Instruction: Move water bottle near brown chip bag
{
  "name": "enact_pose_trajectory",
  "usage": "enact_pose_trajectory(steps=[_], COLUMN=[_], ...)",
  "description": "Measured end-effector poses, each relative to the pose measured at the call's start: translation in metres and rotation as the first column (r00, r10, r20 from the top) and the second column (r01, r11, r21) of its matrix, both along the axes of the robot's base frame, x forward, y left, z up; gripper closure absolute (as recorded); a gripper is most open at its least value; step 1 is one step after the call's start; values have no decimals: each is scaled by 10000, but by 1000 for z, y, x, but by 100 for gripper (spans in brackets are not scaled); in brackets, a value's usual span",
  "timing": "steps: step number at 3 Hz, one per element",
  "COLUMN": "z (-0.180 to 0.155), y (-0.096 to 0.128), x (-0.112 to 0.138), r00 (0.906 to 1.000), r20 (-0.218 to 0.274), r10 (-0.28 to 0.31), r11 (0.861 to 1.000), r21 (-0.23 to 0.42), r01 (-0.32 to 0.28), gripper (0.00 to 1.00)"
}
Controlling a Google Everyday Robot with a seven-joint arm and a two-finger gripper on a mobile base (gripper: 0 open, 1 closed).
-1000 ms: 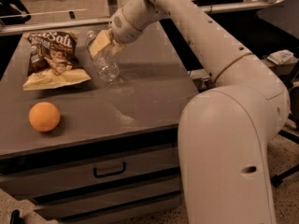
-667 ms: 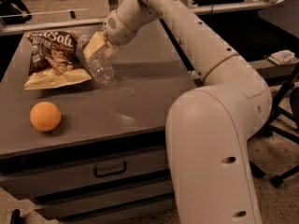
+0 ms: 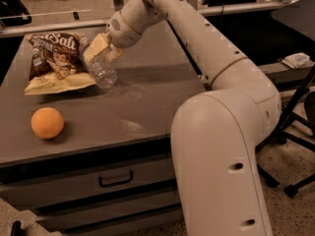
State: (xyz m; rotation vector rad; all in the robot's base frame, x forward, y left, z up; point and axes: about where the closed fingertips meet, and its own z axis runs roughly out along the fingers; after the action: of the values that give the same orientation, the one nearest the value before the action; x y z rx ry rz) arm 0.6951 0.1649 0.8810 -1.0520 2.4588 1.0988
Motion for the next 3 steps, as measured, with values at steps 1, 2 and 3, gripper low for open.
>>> enact_pose_trajectory(steps=[1,2,3], z=[-3,-5,-5], y=[4,6,6], x=[0,0,0], r00=[10000,10000,10000], r20=[-35,-55,-54], r10=[38,62,64], r11=[10000,10000,10000], r21=[3,5,6], r01=[-38,-62,-64], gripper=[6,0,0])
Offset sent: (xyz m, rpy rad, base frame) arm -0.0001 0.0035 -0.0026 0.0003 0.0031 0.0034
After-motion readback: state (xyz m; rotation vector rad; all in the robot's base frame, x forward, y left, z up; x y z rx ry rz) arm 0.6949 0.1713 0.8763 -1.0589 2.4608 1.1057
